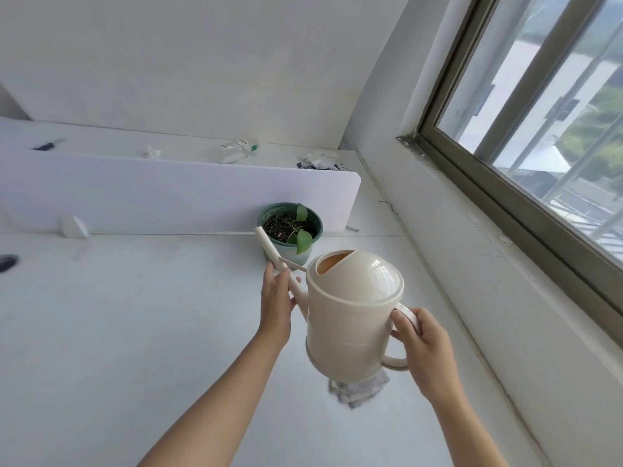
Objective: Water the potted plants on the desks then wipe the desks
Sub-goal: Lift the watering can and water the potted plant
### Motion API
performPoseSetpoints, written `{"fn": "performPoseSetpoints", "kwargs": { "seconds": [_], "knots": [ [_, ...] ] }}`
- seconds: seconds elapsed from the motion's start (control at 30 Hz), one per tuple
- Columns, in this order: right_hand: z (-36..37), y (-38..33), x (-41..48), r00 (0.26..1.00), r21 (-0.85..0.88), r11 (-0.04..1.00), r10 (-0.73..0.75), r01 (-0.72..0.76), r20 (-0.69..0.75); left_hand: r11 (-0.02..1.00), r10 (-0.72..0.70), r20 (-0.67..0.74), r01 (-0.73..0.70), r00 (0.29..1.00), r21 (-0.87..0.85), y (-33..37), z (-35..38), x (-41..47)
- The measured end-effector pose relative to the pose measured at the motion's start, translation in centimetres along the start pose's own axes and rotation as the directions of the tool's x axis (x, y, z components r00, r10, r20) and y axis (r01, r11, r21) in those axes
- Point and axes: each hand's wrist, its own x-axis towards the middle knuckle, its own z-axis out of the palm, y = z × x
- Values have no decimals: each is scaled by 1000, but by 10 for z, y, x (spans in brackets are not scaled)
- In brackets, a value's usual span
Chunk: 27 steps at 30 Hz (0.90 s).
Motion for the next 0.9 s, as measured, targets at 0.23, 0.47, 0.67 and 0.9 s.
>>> {"fn": "performPoseSetpoints", "kwargs": {
  "seconds": [0.23,0.47,0.67,0.9],
  "knots": [
    [-2,-7,21,999,31,999,25,-23,-43,989,-136,110,129,985,67,-2,11,19],
    [3,-19,41,994,-29,1000,1,-4,-111,982,-183,103,177,978,66,-2,19,39],
    [10,-17,55,989,-145,987,-91,74,-119,983,-183,105,178,977,52,0,20,57],
    [9,-13,56,984,-211,973,-122,93,-132,971,-239,89,236,967,38,-9,21,63]
  ]
}}
